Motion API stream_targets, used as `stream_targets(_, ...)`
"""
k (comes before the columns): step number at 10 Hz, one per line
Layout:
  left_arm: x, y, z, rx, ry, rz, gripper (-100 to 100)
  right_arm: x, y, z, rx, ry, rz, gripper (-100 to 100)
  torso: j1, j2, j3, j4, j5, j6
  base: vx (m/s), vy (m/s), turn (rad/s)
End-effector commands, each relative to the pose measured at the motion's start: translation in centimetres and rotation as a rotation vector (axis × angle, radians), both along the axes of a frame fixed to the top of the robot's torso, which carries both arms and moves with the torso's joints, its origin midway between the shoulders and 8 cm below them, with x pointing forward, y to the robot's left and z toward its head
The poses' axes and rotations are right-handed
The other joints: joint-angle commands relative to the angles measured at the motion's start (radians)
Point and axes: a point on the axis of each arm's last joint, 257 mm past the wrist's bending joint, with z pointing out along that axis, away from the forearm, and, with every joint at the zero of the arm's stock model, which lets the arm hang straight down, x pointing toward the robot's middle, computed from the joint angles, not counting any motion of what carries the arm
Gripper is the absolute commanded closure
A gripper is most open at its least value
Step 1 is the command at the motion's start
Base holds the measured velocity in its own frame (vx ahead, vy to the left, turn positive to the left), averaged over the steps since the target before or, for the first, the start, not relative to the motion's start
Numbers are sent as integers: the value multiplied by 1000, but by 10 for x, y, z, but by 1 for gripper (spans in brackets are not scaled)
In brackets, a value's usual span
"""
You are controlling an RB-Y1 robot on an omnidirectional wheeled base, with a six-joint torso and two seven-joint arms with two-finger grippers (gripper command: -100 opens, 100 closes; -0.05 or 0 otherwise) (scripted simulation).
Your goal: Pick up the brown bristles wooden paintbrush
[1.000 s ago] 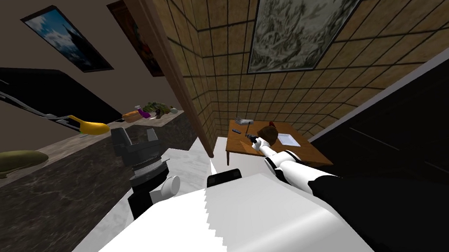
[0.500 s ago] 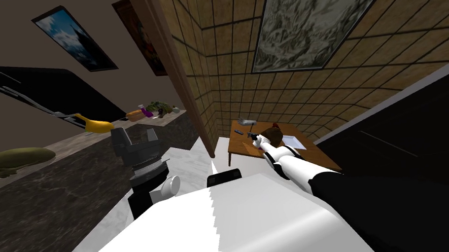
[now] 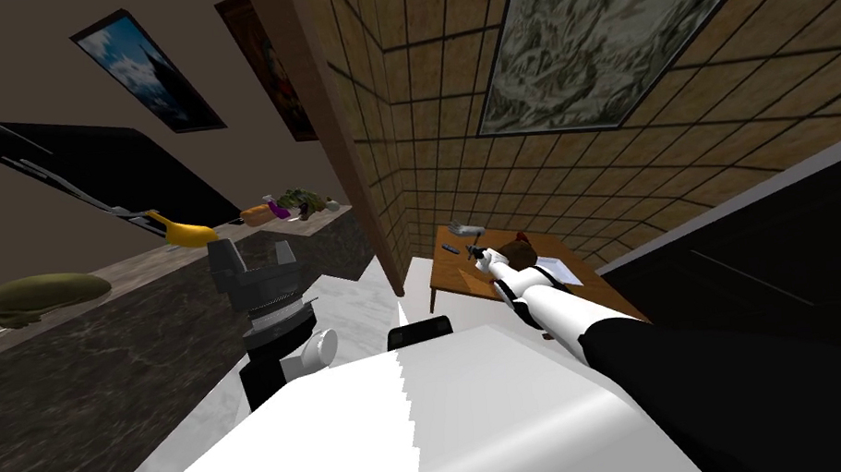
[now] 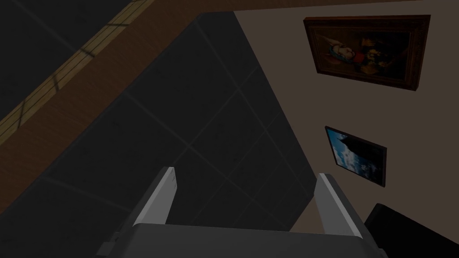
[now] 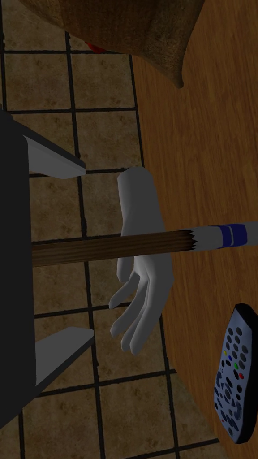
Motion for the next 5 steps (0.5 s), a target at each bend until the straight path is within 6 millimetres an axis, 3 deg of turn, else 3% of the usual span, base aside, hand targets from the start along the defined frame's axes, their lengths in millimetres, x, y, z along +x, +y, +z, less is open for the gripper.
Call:
stream_targets(1,0,0,0,0,0,0,0,1,-6,3,-14,7,-4,-100,0,0,0,0,0,0,27,12,18)
stream_targets(2,0,0,0,0,0,0,0,1,-4,2,-9,4,-4,-100,0,0,0,0,0,0,12,4,3)
stream_targets(3,0,0,0,0,0,0,0,1,-4,3,-10,5,-3,0,-1,1,0,0,0,0,0,0,0)
stream_targets(4,0,0,0,0,0,0,0,-4,-5,-1,-7,4,-26,-100,-1,2,1,0,0,0,-13,-54,199)
stream_targets(5,0,0,0,0,0,0,0,-4,-5,-1,-7,4,-26,-100,-4,3,1,0,-1,0,-12,-68,130)
